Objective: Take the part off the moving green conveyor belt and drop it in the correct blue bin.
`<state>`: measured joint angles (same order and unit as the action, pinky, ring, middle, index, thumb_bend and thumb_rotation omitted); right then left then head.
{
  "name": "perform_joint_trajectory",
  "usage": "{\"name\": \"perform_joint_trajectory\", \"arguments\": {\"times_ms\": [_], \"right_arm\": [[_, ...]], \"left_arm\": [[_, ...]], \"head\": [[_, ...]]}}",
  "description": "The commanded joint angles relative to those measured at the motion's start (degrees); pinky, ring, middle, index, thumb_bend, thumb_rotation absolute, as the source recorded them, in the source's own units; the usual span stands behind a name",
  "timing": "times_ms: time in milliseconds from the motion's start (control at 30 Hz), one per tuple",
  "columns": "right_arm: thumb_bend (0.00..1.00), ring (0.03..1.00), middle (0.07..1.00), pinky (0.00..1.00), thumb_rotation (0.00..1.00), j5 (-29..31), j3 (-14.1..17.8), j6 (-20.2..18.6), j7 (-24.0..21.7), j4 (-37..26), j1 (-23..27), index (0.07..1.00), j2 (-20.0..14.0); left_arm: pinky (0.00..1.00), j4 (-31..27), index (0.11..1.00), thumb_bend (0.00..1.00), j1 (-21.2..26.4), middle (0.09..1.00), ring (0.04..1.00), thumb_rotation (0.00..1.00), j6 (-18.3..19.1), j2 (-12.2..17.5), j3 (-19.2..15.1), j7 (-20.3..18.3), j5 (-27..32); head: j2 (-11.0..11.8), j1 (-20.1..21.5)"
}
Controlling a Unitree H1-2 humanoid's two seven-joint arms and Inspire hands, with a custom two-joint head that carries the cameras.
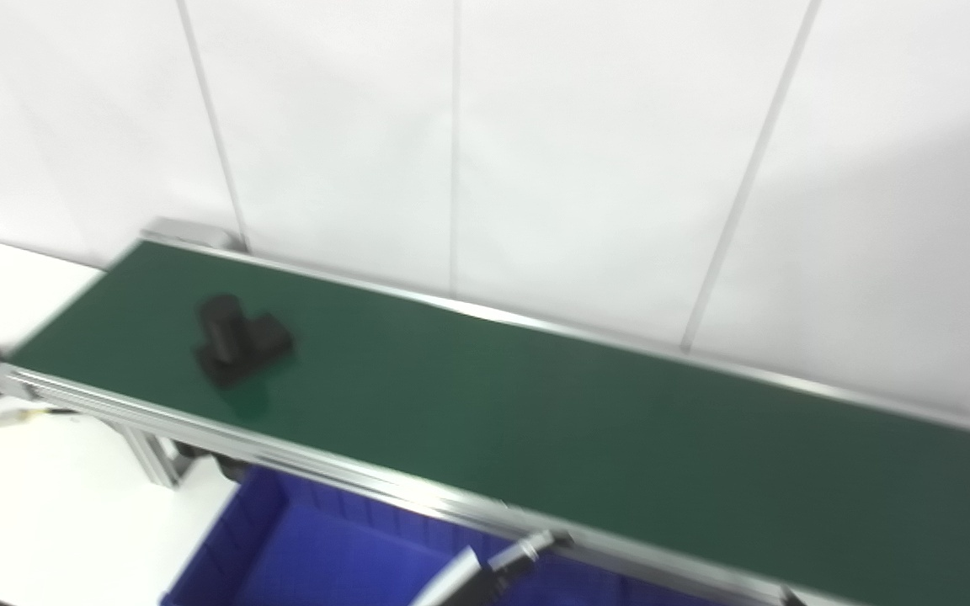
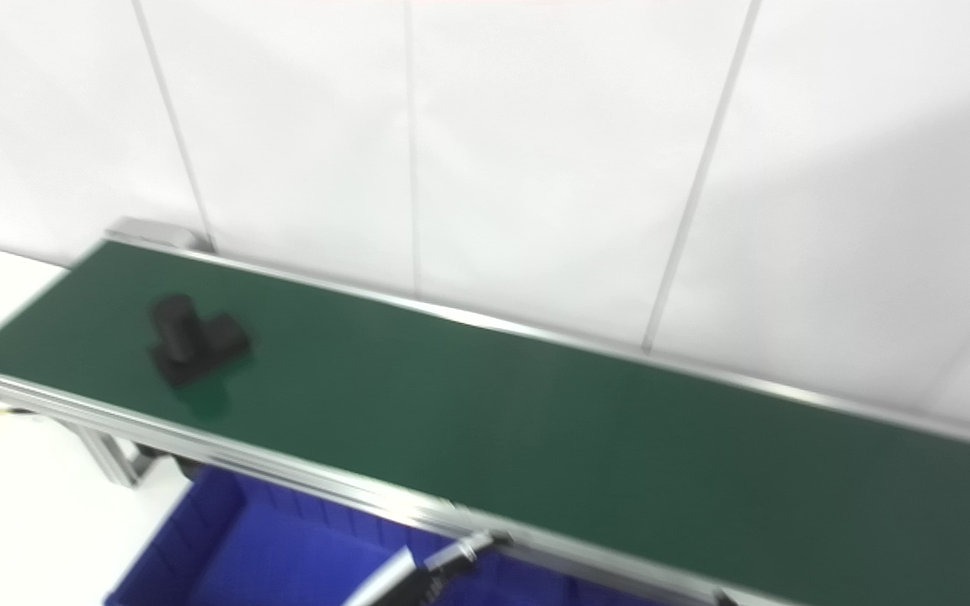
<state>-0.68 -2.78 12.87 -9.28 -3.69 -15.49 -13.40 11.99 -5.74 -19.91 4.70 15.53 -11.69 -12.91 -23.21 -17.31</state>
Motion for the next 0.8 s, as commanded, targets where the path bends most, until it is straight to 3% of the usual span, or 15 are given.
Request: {"name": "perform_joint_trajectory", "arguments": {"times_ms": [0, 133, 400, 500, 700, 767], "right_arm": [[1.00, 0.999, 0.977, 1.00, 0.02, 0.91, 0.67, 3.40, -0.08, -0.57, 0.31, 0.940, -0.22], [1.00, 1.000, 0.978, 1.00, 0.01, 1.17, 0.75, 2.35, -0.21, -1.17, 0.25, 0.941, -0.20], [1.00, 0.982, 0.955, 0.99, 0.00, 1.03, 1.31, 4.10, 0.27, -0.15, 0.62, 0.921, -0.12], [1.00, 0.950, 0.933, 0.94, 0.03, 0.51, 1.76, 6.30, 0.82, 0.62, 0.80, 0.912, 0.10], [1.00, 0.895, 0.899, 0.81, 0.08, -0.24, 2.93, 5.33, 2.17, -3.05, 0.44, 0.860, 0.77], [1.00, 0.877, 0.878, 0.81, 0.13, -0.20, 3.10, 5.90, 2.22, -4.38, 0.40, 0.846, 0.93]], "left_arm": [[0.92, -0.86, 0.931, 0.97, 1.11, 0.966, 0.957, 0.30, -1.65, -0.81, 0.10, 1.05, 0.47], [0.91, -0.45, 0.925, 0.98, 1.18, 0.958, 0.948, 0.29, -2.27, -0.91, 0.21, 1.52, 0.07], [0.92, -0.16, 0.934, 0.97, 1.66, 0.968, 0.961, 0.30, -1.73, -0.97, 0.55, 1.51, -0.01], [0.92, -0.26, 0.929, 0.98, 1.62, 0.966, 0.958, 0.29, -1.58, -1.04, 0.60, 1.68, -0.16], [0.92, -0.01, 0.937, 0.98, 1.95, 0.970, 0.961, 0.31, -1.56, -0.85, 0.99, 1.53, -0.46], [0.92, 0.14, 0.938, 0.98, 2.05, 0.970, 0.962, 0.30, -1.65, -0.84, 1.10, 1.65, -0.52]], "head": [[-0.15, 0.03], [0.06, 0.87], [-0.26, 1.55], [-0.53, 1.88], [-0.58, 1.76], [-0.75, 1.95]]}}
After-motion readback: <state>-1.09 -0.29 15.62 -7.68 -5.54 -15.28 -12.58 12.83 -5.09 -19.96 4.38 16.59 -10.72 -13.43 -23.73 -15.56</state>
